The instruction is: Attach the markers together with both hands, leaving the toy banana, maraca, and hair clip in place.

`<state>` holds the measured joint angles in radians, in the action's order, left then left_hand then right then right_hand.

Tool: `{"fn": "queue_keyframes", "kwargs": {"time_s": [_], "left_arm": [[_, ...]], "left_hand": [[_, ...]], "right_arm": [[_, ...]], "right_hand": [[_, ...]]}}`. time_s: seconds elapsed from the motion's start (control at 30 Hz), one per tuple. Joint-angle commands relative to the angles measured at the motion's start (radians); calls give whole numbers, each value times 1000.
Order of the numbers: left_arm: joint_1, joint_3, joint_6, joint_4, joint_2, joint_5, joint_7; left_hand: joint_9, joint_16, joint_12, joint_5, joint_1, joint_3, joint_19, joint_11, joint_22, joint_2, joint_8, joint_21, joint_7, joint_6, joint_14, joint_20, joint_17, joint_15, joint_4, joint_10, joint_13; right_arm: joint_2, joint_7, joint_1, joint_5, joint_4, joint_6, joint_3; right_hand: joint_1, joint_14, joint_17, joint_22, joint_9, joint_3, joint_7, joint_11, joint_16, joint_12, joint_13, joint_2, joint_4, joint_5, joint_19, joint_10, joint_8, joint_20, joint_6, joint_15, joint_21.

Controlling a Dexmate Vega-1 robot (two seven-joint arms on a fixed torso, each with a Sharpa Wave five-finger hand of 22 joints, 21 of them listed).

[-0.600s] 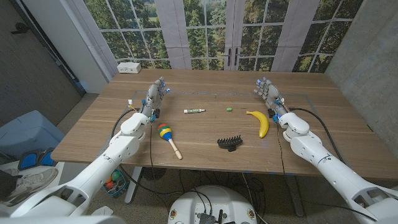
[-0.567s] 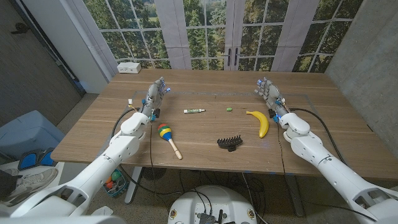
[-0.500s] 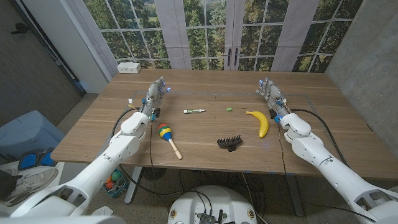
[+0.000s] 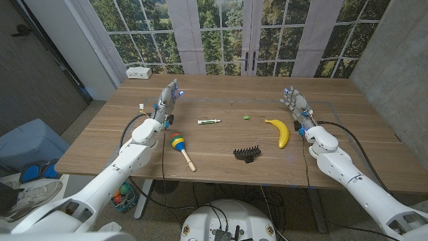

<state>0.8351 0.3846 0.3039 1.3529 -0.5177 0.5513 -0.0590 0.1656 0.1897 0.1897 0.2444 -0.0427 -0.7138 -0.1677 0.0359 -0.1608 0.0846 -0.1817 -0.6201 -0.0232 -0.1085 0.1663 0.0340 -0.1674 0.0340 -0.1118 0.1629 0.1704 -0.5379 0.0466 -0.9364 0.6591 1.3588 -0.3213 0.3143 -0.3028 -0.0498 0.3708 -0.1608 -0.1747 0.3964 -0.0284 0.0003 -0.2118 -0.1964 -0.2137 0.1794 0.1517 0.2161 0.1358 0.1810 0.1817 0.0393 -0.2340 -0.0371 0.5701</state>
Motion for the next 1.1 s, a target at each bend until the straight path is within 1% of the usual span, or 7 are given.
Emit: {"fn": "queue_keyframes", "kwargs": {"time_s": [0.03, 0.37, 0.6, 0.7, 0.93, 1.03, 1.1], "left_arm": [[-14, 29, 1, 33, -26, -122, -73], [-25, 52, -6, 65, -46, -227, -119], [-32, 65, -30, 102, -67, -316, -165], [-35, 69, -42, 115, -74, -346, -179], [-53, 80, -38, 108, -76, -385, -180], [-58, 83, -39, 107, -78, -401, -184], [-65, 90, -43, 110, -82, -430, -194]], "left_hand": [[3, 2, 9, 0, -16, 0, -38, 10, -3, 52, -5, 8, -3, 10, -5, 44, 0, 23, 18, -6, 1], [3, 1, 11, -6, -28, 3, -24, 16, -4, 44, -8, 21, -6, 34, -26, 34, 2, 24, 50, -31, 1], [3, -1, 14, -12, -37, 7, -14, 17, -4, 39, -10, 32, -7, 55, -39, 33, 2, 27, 74, -54, 1], [3, -1, 14, -15, -42, 7, -11, 22, -4, 41, -10, 38, -12, 65, -45, 36, 2, 28, 85, -65, 1], [3, -4, 12, -18, -46, 9, -12, 23, -4, 41, -7, 46, -16, 67, -45, 43, 2, 32, 96, -69, 1], [3, -4, 11, -20, -48, 11, -12, 27, -4, 38, -6, 49, -17, 68, -48, 43, 2, 33, 101, -70, 1], [3, -4, 10, -23, -49, 16, -9, 29, -4, 30, -5, 53, -19, 70, -50, 38, 2, 36, 110, -72, 1]], "right_arm": [[-2, 26, -30, -1, 17, -13, -12], [-1, 37, -51, 1, 25, -24, -19], [3, 54, -62, -5, 31, -25, -20], [4, 62, -62, -10, 32, -23, -18], [3, 83, -69, -28, 41, -25, -16], [4, 91, -73, -29, 46, -26, -18], [5, 100, -80, -30, 53, -26, -21]], "right_hand": [[-2, -13, 0, -6, -5, 2, -2, 5, -9, -4, 1, -10, -13, -7, 11, 10, 8, 58, -10, -45, -6], [-2, -13, -2, -6, -5, 2, -2, 6, -11, -5, 2, -9, -21, -10, 14, 13, 9, 55, -13, -42, -11], [-2, -13, -2, -6, -6, 2, -4, 7, -12, -6, 3, -9, -26, -12, 17, 15, 9, 53, -15, -39, -14], [-2, -12, -3, -6, -6, 2, -4, 7, -12, -6, 4, -9, -27, -13, 18, 16, 10, 52, -16, -41, -15], [-3, -13, -4, -6, -6, 3, -5, 7, -13, -6, 4, -11, -34, -15, 19, 16, 10, 52, -17, -41, -18], [-4, -13, -4, -6, -6, 3, -5, 7, -13, -6, 5, -11, -35, -15, 20, 16, 10, 52, -17, -40, -19], [-4, -13, -5, -6, -6, 3, -4, 8, -14, -6, 5, -11, -37, -16, 21, 16, 10, 51, -17, -40, -19]]}}
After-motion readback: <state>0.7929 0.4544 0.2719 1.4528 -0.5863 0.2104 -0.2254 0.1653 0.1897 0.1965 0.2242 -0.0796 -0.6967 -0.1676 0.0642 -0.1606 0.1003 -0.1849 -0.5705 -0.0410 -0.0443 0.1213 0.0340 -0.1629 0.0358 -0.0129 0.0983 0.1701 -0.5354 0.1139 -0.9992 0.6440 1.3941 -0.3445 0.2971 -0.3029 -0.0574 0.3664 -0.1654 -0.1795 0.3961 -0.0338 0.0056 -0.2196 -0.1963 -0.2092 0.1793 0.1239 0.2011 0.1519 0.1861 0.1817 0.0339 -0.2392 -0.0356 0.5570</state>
